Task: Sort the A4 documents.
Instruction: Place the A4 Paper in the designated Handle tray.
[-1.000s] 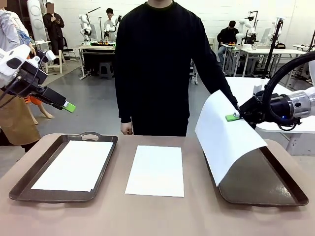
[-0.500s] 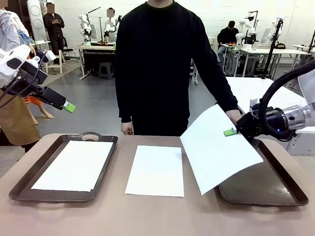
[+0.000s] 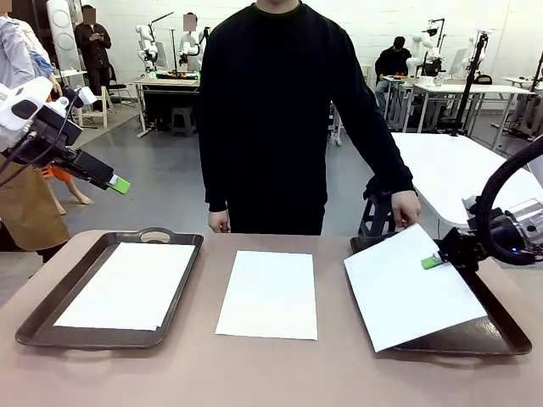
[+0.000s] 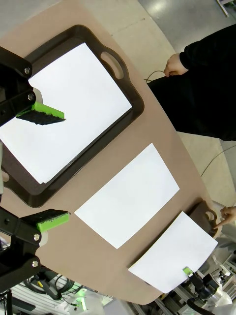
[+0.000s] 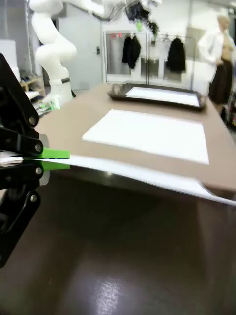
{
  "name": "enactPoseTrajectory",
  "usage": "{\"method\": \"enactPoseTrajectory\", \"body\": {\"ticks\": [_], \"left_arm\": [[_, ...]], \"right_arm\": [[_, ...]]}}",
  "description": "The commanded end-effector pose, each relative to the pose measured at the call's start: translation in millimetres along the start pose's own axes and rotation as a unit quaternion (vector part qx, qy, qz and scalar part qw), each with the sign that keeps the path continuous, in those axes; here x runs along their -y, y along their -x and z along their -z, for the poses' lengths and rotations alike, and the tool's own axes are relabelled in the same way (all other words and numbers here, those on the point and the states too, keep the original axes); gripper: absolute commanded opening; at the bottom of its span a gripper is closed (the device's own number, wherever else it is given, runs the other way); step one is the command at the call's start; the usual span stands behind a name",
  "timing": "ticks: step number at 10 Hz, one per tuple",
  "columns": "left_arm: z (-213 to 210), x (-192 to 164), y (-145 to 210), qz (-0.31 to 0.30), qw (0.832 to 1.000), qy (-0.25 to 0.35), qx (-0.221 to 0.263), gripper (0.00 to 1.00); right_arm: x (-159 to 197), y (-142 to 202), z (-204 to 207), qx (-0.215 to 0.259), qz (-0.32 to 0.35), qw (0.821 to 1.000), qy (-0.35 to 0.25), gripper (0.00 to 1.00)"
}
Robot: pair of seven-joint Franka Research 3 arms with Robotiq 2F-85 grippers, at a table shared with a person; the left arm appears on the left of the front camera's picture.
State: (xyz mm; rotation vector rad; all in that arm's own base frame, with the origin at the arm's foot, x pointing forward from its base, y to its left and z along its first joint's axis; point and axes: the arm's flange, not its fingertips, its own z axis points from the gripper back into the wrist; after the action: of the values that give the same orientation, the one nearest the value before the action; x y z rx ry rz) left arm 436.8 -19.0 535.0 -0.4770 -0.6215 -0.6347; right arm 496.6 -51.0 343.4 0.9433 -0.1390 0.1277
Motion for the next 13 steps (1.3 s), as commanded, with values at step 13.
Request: {"method": "enactPoseTrajectory", "body": {"ticks": [13], "left_arm": [[-1, 0, 0, 0.003, 1.000, 0.005, 0.002, 0.90]], "right_arm": [[39, -18, -11, 0.013, -0.002, 0.993, 0.120, 0.01]]}}
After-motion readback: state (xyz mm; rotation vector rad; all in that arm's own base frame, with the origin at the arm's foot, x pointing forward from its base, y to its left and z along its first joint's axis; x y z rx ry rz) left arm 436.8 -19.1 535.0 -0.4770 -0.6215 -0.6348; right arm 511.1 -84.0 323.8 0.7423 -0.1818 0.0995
